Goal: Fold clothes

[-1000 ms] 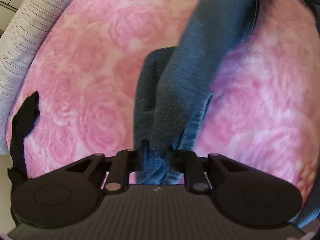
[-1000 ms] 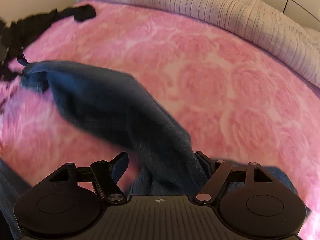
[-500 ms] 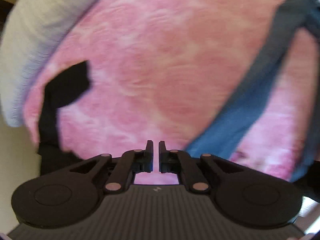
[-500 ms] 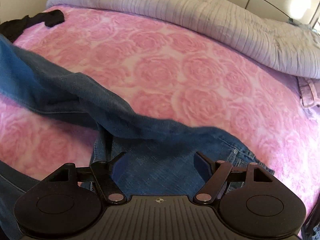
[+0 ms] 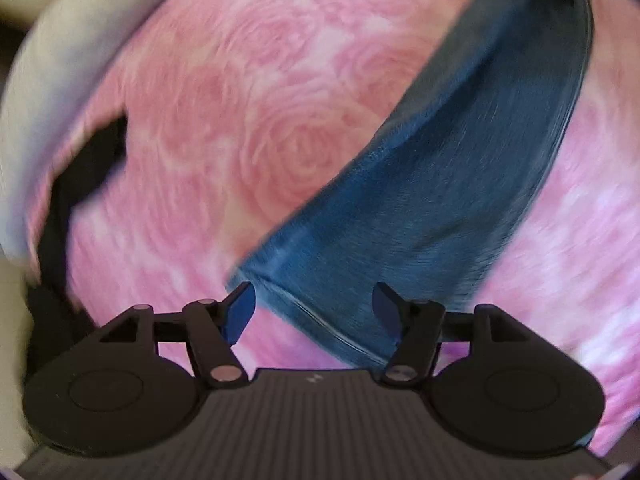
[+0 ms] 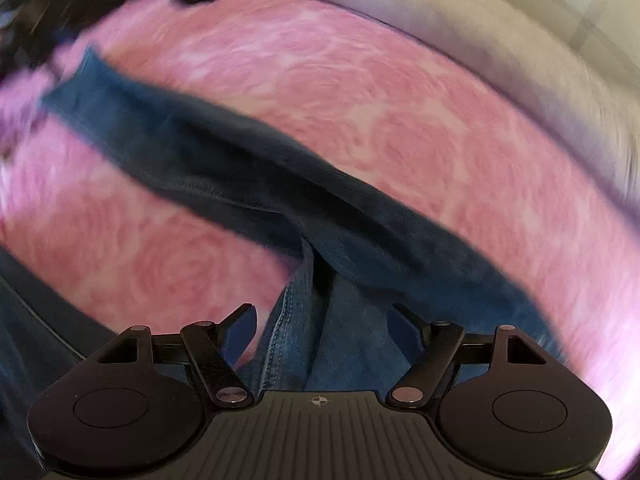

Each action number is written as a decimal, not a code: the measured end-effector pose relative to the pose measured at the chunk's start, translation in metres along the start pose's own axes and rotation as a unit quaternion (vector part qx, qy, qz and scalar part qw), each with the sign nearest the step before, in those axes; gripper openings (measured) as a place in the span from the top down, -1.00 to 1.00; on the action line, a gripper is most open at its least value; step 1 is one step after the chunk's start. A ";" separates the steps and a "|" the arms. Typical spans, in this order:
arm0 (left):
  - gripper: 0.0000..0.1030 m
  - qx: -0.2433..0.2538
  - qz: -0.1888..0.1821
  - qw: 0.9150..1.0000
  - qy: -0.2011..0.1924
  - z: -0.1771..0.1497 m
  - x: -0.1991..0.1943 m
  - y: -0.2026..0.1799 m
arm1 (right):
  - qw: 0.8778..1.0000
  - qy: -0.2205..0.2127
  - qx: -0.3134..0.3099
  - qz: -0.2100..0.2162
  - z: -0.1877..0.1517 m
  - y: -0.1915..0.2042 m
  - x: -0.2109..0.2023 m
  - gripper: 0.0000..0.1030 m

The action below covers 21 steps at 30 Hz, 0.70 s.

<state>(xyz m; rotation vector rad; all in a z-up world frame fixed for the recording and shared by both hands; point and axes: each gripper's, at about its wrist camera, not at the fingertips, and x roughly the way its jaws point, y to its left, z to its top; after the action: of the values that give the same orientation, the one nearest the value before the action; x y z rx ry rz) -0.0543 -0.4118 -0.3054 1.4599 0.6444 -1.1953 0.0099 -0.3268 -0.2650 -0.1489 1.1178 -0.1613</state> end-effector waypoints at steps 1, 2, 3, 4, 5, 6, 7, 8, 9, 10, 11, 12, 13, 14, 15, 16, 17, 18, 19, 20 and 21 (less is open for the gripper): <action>-0.19 0.016 0.006 1.000 -0.012 0.002 0.006 0.002 | 1.000 -0.002 -0.023 -0.012 0.004 0.005 0.002 -0.46; -0.14 0.021 -0.002 1.000 -0.016 0.006 0.014 0.006 | 0.999 -0.004 -0.033 -0.016 0.008 0.006 0.006 -0.46; 0.10 0.025 -0.009 0.999 -0.020 0.010 0.022 0.009 | 0.999 -0.005 -0.044 -0.020 0.013 0.006 0.010 -0.46; 0.39 0.025 -0.021 0.999 -0.020 0.013 0.029 0.014 | 0.998 -0.007 -0.054 -0.024 0.017 0.006 0.015 -0.46; 0.71 0.015 -0.040 0.999 -0.008 0.016 0.035 0.020 | 0.998 -0.009 -0.064 -0.028 0.021 0.006 0.019 -0.46; 0.74 0.003 -0.058 0.998 0.001 0.018 0.040 0.026 | 0.997 -0.009 -0.066 -0.030 0.026 0.004 0.023 -0.46; 0.76 -0.016 -0.074 0.997 0.003 0.018 0.038 0.034 | 0.998 -0.006 -0.055 -0.027 0.033 -0.003 0.029 -0.46; 0.80 -0.037 -0.089 0.995 0.004 0.018 0.030 0.045 | 0.999 -0.002 -0.043 -0.023 0.041 -0.009 0.034 -0.46; 0.87 -0.057 -0.103 0.993 0.005 0.017 0.022 0.056 | 0.999 -0.002 -0.034 -0.025 0.049 -0.015 0.037 -0.46; 0.87 -0.073 -0.110 0.991 0.002 0.013 0.011 0.070 | 0.999 -0.008 -0.026 -0.031 0.058 -0.023 0.038 -0.46; 0.85 -0.088 -0.111 0.990 -0.002 0.011 0.002 0.083 | 0.999 -0.016 -0.020 -0.040 0.068 -0.030 0.038 -0.46; 0.83 -0.101 -0.094 0.990 -0.009 0.010 -0.004 0.093 | 0.999 -0.023 -0.012 -0.045 0.078 -0.038 0.040 -0.46; 0.79 -0.118 -0.079 0.990 -0.014 0.008 -0.008 0.104 | 0.999 -0.025 -0.001 -0.047 0.087 -0.046 0.044 -0.47; 0.64 -0.135 -0.065 0.988 -0.018 0.006 -0.011 0.115 | 0.998 -0.028 0.010 -0.049 0.096 -0.055 0.048 -0.47; 0.43 -0.148 -0.055 0.987 -0.020 0.005 -0.012 0.123 | 0.998 -0.030 0.019 -0.057 0.105 -0.061 0.051 -0.47; 0.37 -0.150 -0.043 0.987 -0.023 0.004 -0.011 0.126 | 0.996 -0.032 0.027 -0.074 0.112 -0.061 0.050 -0.47; 0.37 -0.144 -0.027 0.989 -0.024 0.002 -0.011 0.125 | 0.995 -0.039 0.035 -0.082 0.116 -0.059 0.045 -0.47; 0.40 -0.133 -0.010 0.991 -0.023 -0.002 -0.011 0.121 | 0.995 -0.051 0.044 -0.079 0.117 -0.055 0.035 -0.47; 0.40 -0.119 0.003 0.993 -0.025 -0.008 -0.011 0.114 | 0.994 -0.059 0.051 -0.075 0.117 -0.049 0.027 -0.47; 0.40 -0.099 0.014 0.994 -0.034 -0.015 -0.014 0.102 | 0.994 -0.061 0.054 -0.072 0.113 -0.041 0.019 -0.47; 0.40 -0.079 0.024 0.996 -0.042 -0.022 -0.017 0.090 | 0.995 -0.061 0.054 -0.066 0.107 -0.031 0.012 -0.47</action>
<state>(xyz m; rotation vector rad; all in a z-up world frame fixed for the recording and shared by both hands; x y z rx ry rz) 0.0267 -0.4113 -0.2567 1.2800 0.6273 -1.1359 0.1102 -0.3551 -0.2234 -0.1344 0.9762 -0.3249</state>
